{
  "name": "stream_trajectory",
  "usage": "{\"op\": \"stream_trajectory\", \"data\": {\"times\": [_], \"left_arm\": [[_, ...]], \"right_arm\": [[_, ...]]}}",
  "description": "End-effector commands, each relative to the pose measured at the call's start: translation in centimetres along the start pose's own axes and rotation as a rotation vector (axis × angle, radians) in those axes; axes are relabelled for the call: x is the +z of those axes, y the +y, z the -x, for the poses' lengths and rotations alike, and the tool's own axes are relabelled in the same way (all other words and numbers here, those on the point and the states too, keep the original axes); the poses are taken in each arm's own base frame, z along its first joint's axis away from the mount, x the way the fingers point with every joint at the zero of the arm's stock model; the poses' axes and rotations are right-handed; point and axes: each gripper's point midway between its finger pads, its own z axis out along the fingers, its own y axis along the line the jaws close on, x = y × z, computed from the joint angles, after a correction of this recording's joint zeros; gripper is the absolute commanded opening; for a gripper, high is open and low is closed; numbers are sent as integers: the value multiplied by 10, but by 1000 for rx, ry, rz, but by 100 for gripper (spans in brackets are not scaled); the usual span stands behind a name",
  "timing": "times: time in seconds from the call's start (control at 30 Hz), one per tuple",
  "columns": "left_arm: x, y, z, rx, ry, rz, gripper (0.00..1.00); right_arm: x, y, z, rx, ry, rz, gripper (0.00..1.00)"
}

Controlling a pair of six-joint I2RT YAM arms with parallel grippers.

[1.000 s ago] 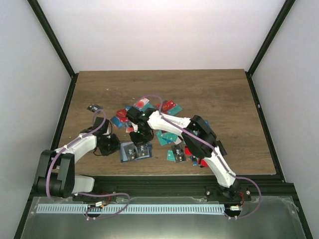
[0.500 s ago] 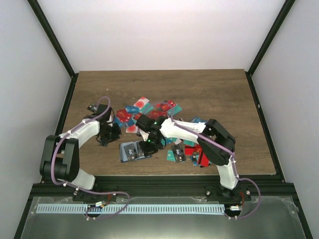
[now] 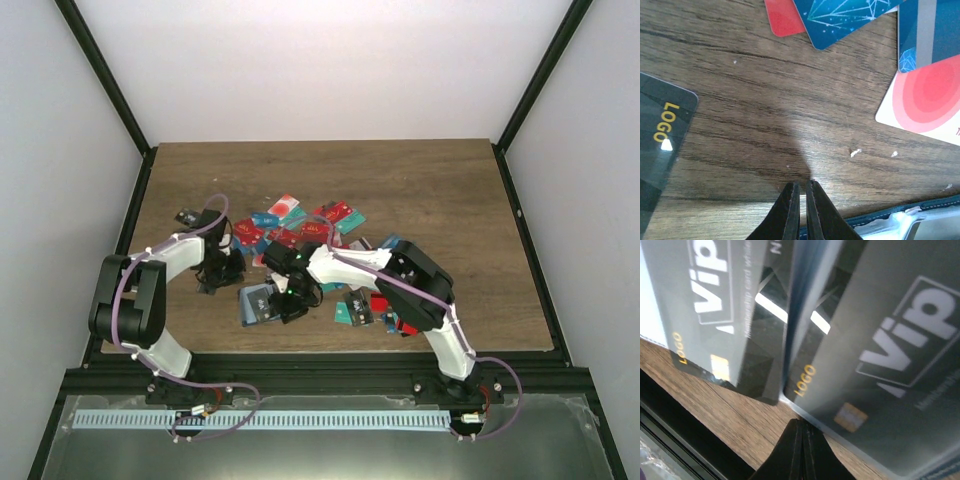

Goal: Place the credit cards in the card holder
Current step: Insert the credit card into the card holder.

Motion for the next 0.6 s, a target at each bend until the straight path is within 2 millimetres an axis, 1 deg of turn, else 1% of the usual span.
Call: {"op": "stream_trajectory", "data": {"times": [0.0,0.23,0.43,0.57], "left_arm": [[12,9,-15,8,50,9,8],[16,9,-22,5,71,-3,8],[19,15,-31,-17,81,1,8],[21,20,-41,-37,92,4,7]], "right_arm": [[0,9,16,-31,-29,9,1],[1,22,31,-41,-36,44,1],[0,42,46,-45,-42,107,1],[1,54,54,-36,-47,148,1]]}}
